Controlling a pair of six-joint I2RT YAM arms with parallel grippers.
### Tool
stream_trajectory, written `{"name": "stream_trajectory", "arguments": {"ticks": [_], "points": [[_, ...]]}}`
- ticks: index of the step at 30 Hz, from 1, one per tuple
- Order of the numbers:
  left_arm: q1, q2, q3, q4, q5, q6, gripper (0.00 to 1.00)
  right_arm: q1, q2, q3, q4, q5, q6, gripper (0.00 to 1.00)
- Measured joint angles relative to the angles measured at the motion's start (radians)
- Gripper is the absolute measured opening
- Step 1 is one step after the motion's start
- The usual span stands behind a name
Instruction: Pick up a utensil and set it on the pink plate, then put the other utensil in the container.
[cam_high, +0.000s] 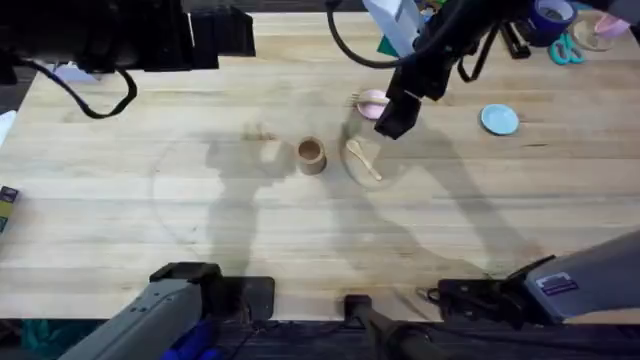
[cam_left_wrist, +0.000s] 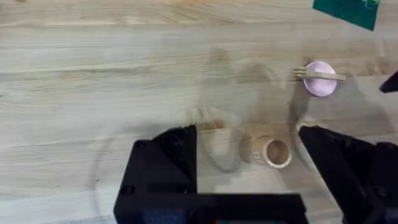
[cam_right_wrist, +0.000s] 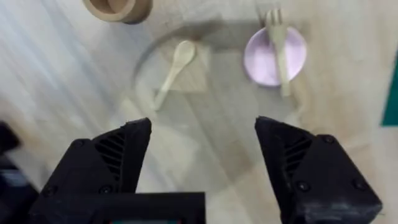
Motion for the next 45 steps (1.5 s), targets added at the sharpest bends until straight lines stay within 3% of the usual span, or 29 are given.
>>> {"name": "stream_trajectory", "arguments": {"ticks": [9, 16, 34, 45], "points": [[0.000, 0.000, 0.000, 0.000, 0.000, 0.000, 0.992, 0.072, -0.004, 0.000, -0.082, -0.001, 0.219, 0.996], [0.000, 0.000, 0.000, 0.000, 0.000, 0.000, 0.992, 0.110, -0.004, 0.000, -0.082, -0.007, 0.254, 0.996], [0.000, 0.000, 0.000, -0.007, 0.000, 0.000, 0.993, 0.109, -0.004, -0.004, -0.098, -0.012, 0.334, 0.996], [0.000, 0.000, 0.000, -0.007, 0.000, 0.000, 0.993, 0.109, -0.004, -0.179, 0.047, -0.015, 0.512, 0.996]]}}
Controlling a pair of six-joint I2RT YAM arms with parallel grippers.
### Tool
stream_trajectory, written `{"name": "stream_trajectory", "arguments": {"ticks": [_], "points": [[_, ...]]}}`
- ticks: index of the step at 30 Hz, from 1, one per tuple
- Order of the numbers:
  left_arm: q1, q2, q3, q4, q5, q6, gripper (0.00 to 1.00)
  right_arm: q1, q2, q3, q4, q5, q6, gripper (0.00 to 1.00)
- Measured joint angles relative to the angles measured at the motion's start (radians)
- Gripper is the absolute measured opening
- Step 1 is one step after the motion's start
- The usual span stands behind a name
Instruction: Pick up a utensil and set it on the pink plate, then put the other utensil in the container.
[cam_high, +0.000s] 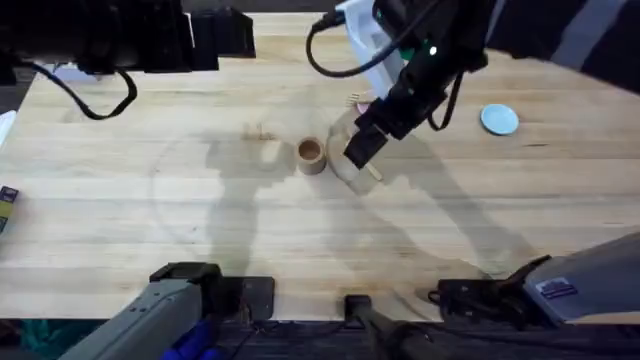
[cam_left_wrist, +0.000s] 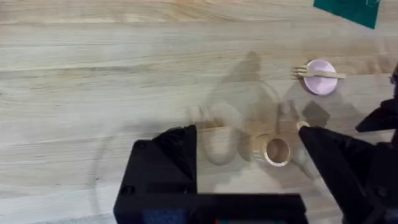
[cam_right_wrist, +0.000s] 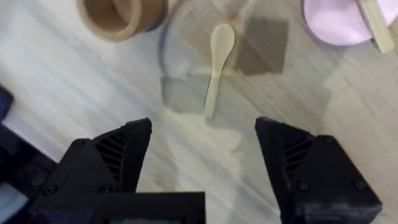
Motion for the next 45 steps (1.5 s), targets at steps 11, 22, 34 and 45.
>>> {"name": "stream_trajectory", "arguments": {"ticks": [11, 22, 34, 45], "points": [[0.000, 0.000, 0.000, 0.000, 0.000, 0.000, 0.993, 0.003, 0.000, -0.193, 0.316, 0.065, 0.153, 0.996], [0.000, 0.000, 0.000, 0.000, 0.000, 0.000, 0.993, 0.020, 0.003, -0.267, 0.423, 0.111, 0.202, 0.995], [0.000, 0.000, 0.000, 0.000, 0.000, 0.000, 0.992, 0.079, 0.049, -0.264, 0.426, 0.199, 0.256, 0.909], [0.000, 0.000, 0.000, 0.000, 0.000, 0.000, 0.992, 0.086, 0.049, -0.263, 0.419, 0.212, 0.307, 0.337]]}}
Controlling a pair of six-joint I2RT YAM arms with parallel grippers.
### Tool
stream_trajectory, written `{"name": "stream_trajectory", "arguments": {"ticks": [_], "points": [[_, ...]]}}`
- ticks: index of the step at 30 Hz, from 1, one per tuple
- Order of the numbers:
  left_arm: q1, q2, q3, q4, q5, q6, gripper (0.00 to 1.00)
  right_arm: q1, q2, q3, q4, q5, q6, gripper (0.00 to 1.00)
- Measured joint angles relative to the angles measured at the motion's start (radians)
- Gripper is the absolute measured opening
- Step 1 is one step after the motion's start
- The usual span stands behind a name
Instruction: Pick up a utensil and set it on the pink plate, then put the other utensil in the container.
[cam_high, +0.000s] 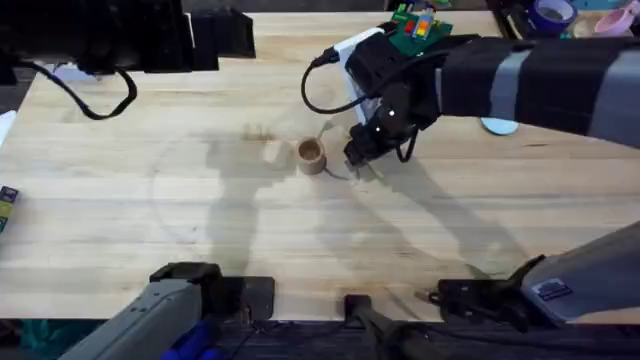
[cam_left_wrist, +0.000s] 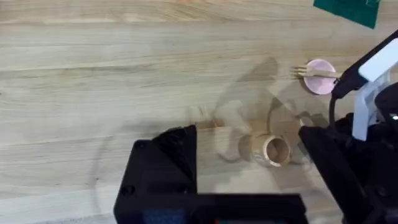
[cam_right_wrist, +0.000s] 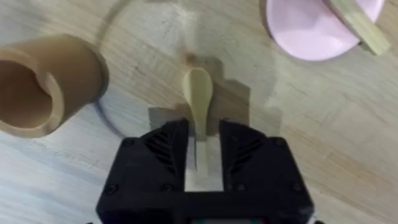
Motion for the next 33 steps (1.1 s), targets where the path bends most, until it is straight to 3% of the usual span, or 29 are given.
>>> {"name": "stream_trajectory", "arguments": {"ticks": [6, 9, 18, 26, 33], "points": [[0.000, 0.000, 0.000, 0.000, 0.000, 0.000, 0.993, 0.000, 0.000, 0.000, 0.000, 0.004, 0.019, 0.111], [0.000, 0.000, 0.000, 0.000, 0.000, 0.000, 0.992, 0.000, 0.000, 0.003, 0.000, 0.005, 0.022, 0.043], [0.000, 0.000, 0.000, -0.060, 0.000, 0.000, 0.993, 0.000, 0.000, 0.005, -0.015, 0.010, 0.022, 0.032], [0.000, 0.000, 0.000, -0.073, 0.000, 0.002, 0.993, 0.002, -0.025, 0.006, -0.125, 0.082, 0.005, 0.031], [0.008, 0.000, 0.000, -0.073, 0.003, 0.136, 0.991, 0.002, -0.161, 0.006, -0.128, 0.104, -0.012, 0.031]]}}
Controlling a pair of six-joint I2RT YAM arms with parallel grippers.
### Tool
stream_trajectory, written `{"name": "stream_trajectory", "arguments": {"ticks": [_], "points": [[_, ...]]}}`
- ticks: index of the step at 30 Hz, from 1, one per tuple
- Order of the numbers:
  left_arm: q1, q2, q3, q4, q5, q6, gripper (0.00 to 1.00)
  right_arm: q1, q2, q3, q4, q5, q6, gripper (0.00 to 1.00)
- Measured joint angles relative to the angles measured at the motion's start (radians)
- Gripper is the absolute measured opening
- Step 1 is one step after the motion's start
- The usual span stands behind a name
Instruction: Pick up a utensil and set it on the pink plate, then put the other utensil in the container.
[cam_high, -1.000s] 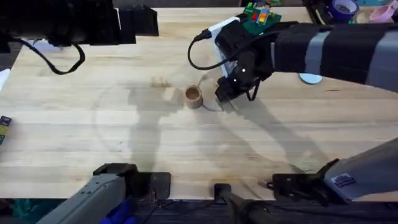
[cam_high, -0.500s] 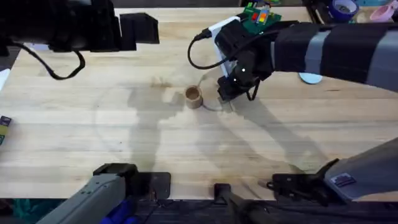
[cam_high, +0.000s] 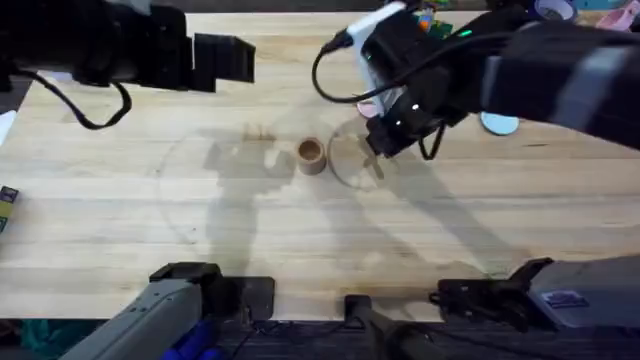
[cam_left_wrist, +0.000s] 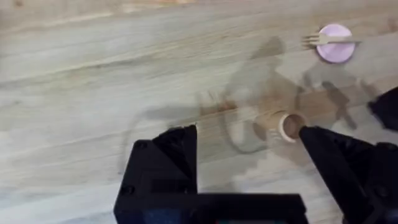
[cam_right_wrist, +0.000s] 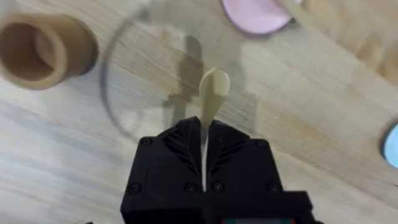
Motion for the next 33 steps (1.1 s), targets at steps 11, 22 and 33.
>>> {"name": "stream_trajectory", "arguments": {"ticks": [11, 22, 33], "points": [[0.240, 0.007, 0.000, -0.036, 0.306, 0.570, 0.990, -0.007, -0.161, 0.000, 0.005, 0.003, -0.001, 0.031], [0.493, 0.196, 0.001, -0.068, 0.587, 0.983, 0.994, -0.013, -0.199, 0.000, 0.007, 0.006, -0.001, 0.031], [0.511, 0.349, 0.001, -0.080, 0.591, 1.066, 0.993, -0.013, -0.199, 0.000, 0.067, 0.006, -0.001, 0.031]]}}
